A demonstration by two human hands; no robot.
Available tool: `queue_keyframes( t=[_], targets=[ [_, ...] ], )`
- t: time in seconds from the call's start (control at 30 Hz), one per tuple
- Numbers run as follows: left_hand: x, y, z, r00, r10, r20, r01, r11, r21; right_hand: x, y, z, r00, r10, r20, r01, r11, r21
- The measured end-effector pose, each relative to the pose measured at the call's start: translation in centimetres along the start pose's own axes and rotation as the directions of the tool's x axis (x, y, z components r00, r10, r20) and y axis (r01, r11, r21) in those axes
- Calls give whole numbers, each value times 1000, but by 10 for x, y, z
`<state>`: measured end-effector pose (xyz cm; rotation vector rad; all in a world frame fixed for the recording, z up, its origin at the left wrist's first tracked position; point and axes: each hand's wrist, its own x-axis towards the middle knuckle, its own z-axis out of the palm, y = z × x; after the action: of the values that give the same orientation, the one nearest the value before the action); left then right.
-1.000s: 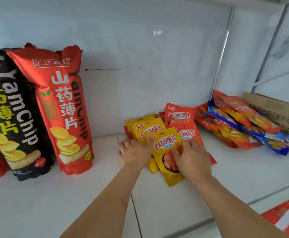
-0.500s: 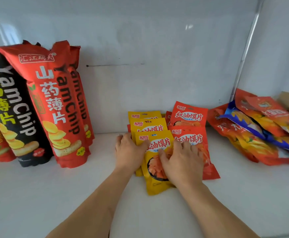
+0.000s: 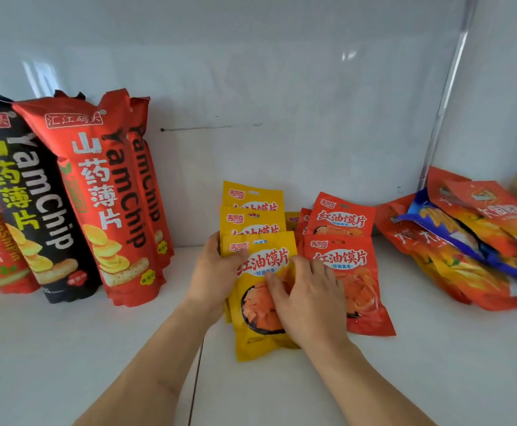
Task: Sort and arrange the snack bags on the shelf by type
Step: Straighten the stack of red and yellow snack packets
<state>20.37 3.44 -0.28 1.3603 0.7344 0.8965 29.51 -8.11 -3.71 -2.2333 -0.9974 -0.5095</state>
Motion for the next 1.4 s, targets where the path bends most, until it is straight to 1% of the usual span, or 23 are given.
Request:
queue_keyframes(
  t=[0.07,0.13,0.2,0.3,0.4,0.53,0.7,0.83,0.97,1.07,1.13,1.23,1.33,1.4],
  targets=[
    [1,7,-13,998,-58,27,60,994,-87,1,-7,-7,997,-4,72,-2,997,81],
    [0,14,-24,992,-111,53,117,985,-130,3,-14,-13,989,-13,150,-15,983,184],
    [-1,19,-33,987,-156,46,161,975,-155,6,-24,-15,972,-15,236,-55,956,289],
    [1,24,-46,985,-174,16,175,975,-140,9,-38,-12,946,-32,321,-123,885,450],
    [4,26,-59,984,-177,-2,175,976,-128,8,-46,-4,921,-51,386,-171,839,517],
    [7,22,-64,981,-194,17,195,972,-132,5,-47,11,917,-51,396,-200,800,566],
    [13,17,-60,973,-231,12,229,958,-174,5,-43,13,913,-61,403,-187,816,548],
    [15,7,-53,964,-266,11,264,947,-185,6,-39,14,916,-54,397,-130,897,422],
    [13,0,-43,964,-263,36,265,945,-193,6,-38,14,916,-15,401,-122,941,316],
    [15,-6,-37,959,-276,70,285,938,-200,8,-36,14,919,31,393,-145,954,262],
    [16,-9,-33,962,-261,83,273,942,-197,9,-35,14,918,64,392,-164,960,226],
    [14,-12,-25,961,-250,114,269,941,-207,9,-33,15,931,111,349,-185,965,185],
    [13,-13,-17,967,-219,128,241,949,-200,10,-28,13,936,141,323,-207,962,177],
    [13,-11,-16,972,-204,119,224,954,-197,10,-26,11,942,132,309,-199,960,198]
  ],
)
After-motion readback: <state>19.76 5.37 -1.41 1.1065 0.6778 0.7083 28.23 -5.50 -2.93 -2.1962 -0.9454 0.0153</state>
